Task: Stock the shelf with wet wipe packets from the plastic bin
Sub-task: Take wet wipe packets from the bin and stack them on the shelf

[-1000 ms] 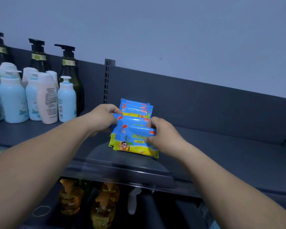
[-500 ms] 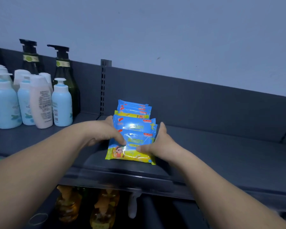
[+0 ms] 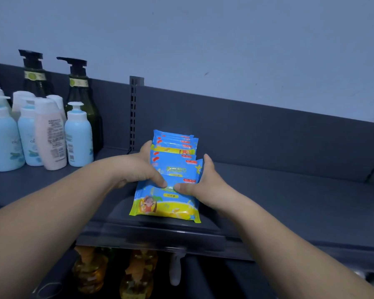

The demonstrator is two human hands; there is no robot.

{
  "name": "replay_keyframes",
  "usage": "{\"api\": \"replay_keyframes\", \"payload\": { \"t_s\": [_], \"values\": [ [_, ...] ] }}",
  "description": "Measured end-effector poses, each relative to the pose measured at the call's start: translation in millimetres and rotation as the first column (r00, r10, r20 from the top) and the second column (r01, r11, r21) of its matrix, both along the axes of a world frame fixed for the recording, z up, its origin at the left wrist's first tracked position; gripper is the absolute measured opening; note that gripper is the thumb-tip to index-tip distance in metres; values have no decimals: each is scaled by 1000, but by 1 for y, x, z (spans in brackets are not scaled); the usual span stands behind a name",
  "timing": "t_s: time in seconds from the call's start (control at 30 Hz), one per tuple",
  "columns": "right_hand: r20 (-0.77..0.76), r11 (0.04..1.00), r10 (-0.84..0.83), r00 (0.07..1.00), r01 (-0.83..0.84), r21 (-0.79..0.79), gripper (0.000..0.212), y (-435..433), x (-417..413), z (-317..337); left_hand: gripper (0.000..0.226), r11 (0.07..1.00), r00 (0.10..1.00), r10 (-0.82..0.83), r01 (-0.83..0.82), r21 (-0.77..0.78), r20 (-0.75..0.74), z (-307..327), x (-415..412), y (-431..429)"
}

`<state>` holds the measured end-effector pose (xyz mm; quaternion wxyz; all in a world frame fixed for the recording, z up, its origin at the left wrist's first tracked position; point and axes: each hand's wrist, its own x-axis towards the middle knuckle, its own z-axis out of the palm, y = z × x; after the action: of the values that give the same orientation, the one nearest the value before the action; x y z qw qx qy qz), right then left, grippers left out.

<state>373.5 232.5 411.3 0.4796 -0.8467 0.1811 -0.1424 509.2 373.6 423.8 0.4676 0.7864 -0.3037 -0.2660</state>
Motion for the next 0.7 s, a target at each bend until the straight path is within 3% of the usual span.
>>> {"api": "replay_keyframes", "payload": {
  "t_s": [0.1, 0.17, 0.27, 0.37, 0.5, 0.7],
  "values": [
    [15, 996, 1, 1000, 1, -92, 82, 3, -4, 8, 122, 999, 999, -31, 32, -28, 39, 4, -1, -4],
    [13, 985, -13, 1000, 15, -170, 73, 2, -8, 13, 130, 1000, 991, -16, 19, -23, 133, 6, -1, -9],
    [-16, 963, -54, 998, 48, -265, 60, -2, -12, 15, 121, 995, 925, 12, -49, 86, 380, 9, -5, -15],
    [-37, 928, -113, 993, 92, -362, 64, -9, -12, 12, 111, 983, 808, 8, -116, 146, 589, 9, -6, -20],
    [-58, 867, -181, 982, 131, -482, 59, -20, -20, 11, 98, 976, 693, -27, -139, 170, 721, 12, -19, -25],
    [-68, 683, -274, 959, 144, -716, 59, -32, -36, 14, 87, 972, 520, -90, -140, 189, 849, 24, -44, -37]
  ]
}}
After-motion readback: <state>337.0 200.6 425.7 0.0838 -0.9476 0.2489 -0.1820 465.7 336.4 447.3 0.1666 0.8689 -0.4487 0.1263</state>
